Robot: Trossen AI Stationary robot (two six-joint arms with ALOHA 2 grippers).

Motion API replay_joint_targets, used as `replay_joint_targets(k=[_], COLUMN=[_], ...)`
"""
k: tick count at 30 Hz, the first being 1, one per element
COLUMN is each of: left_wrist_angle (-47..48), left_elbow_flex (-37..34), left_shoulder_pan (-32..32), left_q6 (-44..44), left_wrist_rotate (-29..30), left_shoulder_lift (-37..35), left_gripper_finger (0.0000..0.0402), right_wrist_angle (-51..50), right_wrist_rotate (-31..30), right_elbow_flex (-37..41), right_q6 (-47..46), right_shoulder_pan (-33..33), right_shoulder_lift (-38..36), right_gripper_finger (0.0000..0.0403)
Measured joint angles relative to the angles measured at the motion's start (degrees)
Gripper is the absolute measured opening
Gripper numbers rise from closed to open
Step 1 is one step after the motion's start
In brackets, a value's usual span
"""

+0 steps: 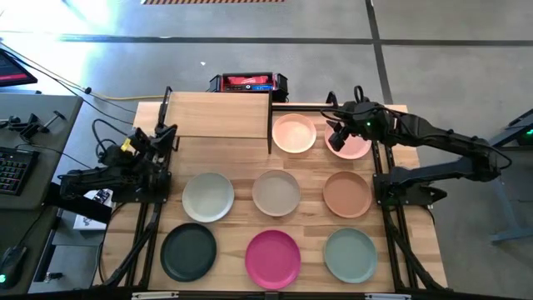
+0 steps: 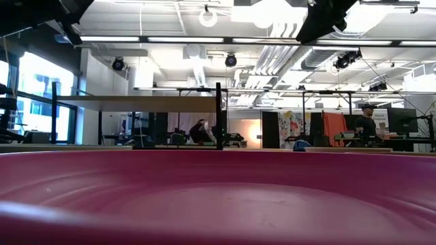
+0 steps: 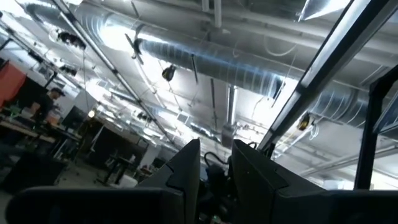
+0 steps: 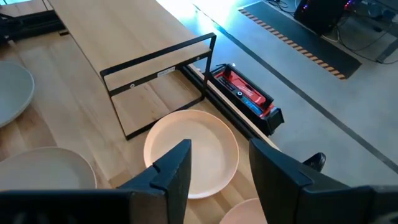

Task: Place and stack plates onto a shelf
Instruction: Put the light pink plate on the shelf

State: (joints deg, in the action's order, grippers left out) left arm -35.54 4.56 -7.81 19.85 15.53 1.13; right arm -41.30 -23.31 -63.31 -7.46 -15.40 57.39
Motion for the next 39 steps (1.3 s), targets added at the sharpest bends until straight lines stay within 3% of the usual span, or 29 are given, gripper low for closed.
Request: replay_joint_targets(k=[8,14,18,26,39], left_wrist_angle=[-1.7,-1.2,5.0,21.2,32.0], left_elbow_flex=[0.2,5.0,10.2,19.1,20.3], left_shoulder_pan=[0.0,0.0,0.0,0.0,0.0], left_q6=[6.8,0.3,-4.1,-7.3,-3.1], left_wrist_rotate=[5.3,5.8,5.8,5.7,5.6], left_shoulder_lift=[3.3,6.6,9.5,16.1,20.0], left_gripper_finger=[0.009,0.009,0.009,0.009,0.009], right_wrist_angle=[0.0,0.0,-0.3,-5.1,-13.3], right_wrist_rotate=[-0.1,-0.1,0.0,7.3,10.2], right_elbow_flex=[0.0,0.0,0.0,0.0,0.0], right_q6=[0.7,1.9,0.3,-6.1,-12.7], right_shoulder_pan=[-0.1,-4.1,-7.9,-13.4,-13.4], right_shoulder_lift=[0.1,0.5,1.1,4.7,19.2], right_gripper_finger=[0.0178,0.0179,0.0179,0.0179,0.0179])
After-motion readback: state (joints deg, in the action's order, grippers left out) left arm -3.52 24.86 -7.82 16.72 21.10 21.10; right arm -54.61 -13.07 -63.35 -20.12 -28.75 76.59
